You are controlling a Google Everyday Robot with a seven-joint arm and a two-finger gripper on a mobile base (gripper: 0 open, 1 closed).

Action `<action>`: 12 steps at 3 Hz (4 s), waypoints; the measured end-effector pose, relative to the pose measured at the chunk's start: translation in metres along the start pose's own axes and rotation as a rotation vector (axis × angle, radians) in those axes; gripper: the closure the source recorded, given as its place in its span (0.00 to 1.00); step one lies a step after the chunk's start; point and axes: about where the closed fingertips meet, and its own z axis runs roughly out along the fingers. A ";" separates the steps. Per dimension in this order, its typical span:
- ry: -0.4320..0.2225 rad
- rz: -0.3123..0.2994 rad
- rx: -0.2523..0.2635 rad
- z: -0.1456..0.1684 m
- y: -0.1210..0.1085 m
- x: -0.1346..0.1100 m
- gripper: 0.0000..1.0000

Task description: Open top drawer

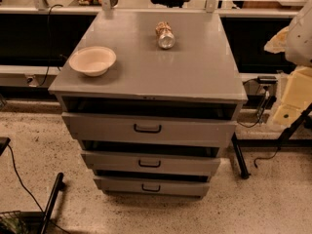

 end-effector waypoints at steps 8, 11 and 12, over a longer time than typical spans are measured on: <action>-0.434 -0.033 -0.023 0.200 0.066 -0.035 0.00; -0.441 -0.115 0.005 0.262 0.040 -0.053 0.00; -0.435 -0.110 -0.023 0.300 0.031 -0.049 0.00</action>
Offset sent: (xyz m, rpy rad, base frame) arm 0.0074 0.0256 -0.0627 0.2132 0.0597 0.1129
